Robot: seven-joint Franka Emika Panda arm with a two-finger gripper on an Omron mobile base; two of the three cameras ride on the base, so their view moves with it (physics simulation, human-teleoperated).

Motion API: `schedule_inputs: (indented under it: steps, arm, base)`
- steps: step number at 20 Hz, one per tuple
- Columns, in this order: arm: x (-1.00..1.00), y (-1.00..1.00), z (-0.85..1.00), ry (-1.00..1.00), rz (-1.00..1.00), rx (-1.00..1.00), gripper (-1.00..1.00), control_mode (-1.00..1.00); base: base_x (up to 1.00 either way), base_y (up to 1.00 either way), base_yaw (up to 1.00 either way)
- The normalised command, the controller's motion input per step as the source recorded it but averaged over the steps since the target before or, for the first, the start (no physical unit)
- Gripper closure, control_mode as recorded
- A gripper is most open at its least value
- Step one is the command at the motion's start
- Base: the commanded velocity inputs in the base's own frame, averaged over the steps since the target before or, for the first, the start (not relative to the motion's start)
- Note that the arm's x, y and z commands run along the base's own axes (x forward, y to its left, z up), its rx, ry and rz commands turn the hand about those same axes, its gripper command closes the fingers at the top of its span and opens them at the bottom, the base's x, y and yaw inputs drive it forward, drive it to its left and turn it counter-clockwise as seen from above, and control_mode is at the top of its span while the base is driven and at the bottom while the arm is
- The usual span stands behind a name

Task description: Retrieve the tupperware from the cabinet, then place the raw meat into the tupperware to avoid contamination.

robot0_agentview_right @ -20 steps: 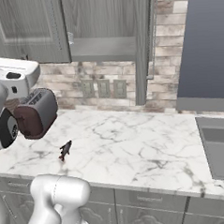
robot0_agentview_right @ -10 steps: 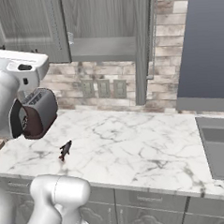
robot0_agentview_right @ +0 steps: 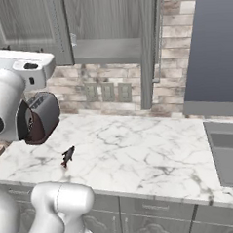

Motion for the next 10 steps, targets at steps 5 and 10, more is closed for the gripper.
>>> schedule_inputs:
  steps: [5, 10]
  arm:
    - [0.13, 0.00, -0.03, 0.03, -0.01, -0.04, -1.00, -1.00]
    - [0.26, -0.07, 0.00, 0.02, -0.02, 0.00, -1.00, -1.00]
  base:
    - [0.00, 0.00, 0.00]
    - [0.00, 0.00, 0.00]
